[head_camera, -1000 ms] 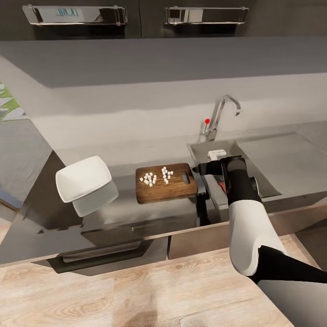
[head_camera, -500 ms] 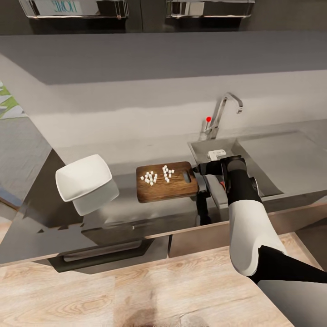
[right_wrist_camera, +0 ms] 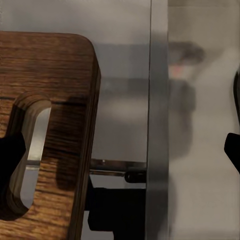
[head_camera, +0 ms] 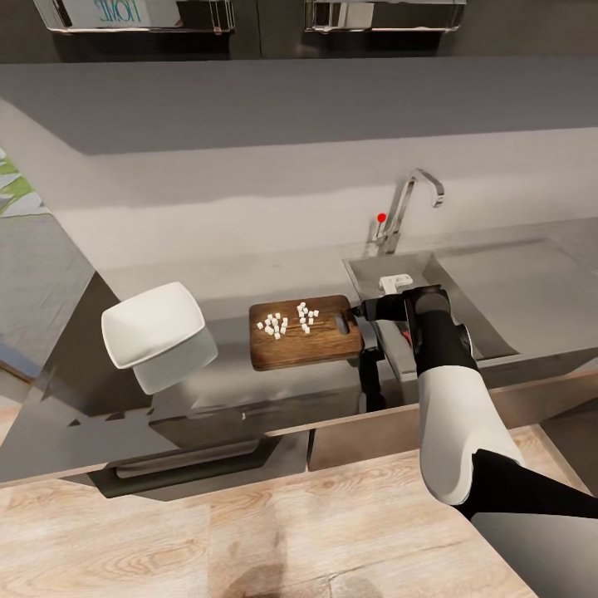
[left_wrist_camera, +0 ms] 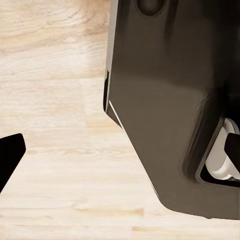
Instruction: In the kitchen, take the Vidalia onion out of the sink, dice it on the chopping board with the paring knife, put the diced onion into the bowl on the countertop, then place both the paring knife and the chopping board into the sink.
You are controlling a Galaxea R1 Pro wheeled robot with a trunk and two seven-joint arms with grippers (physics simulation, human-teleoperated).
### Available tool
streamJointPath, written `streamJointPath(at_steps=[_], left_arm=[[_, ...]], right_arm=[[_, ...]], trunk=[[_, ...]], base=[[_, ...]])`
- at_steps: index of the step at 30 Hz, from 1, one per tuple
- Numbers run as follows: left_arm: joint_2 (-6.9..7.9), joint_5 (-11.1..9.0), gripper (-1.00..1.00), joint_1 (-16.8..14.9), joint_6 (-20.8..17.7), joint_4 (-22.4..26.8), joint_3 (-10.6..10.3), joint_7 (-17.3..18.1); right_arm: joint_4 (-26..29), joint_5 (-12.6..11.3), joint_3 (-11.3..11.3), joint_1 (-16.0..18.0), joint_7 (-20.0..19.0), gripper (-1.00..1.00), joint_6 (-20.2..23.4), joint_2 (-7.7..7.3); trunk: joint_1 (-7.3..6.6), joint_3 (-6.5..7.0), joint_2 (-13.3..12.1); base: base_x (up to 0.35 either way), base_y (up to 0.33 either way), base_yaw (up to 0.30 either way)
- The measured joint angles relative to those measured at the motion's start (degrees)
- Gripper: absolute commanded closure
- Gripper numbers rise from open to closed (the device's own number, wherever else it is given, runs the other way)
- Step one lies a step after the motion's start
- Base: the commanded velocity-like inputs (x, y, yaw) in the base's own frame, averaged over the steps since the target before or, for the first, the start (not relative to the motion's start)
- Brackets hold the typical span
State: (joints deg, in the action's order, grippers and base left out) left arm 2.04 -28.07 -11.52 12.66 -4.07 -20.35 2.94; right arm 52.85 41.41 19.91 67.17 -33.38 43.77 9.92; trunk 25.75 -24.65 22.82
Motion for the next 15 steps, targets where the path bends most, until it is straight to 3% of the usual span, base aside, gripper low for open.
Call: streamJointPath(at_steps=[15], left_arm=[[-0.02,0.0,-1.0,0.0,0.0,0.0,0.0,0.0]], right_arm=[[-1.6,0.1,-0.1,0.0,0.1,-1.0,0.0,0.0]], trunk=[[0.0,-0.29,0.0]], base=[[0.0,0.031,0.0]])
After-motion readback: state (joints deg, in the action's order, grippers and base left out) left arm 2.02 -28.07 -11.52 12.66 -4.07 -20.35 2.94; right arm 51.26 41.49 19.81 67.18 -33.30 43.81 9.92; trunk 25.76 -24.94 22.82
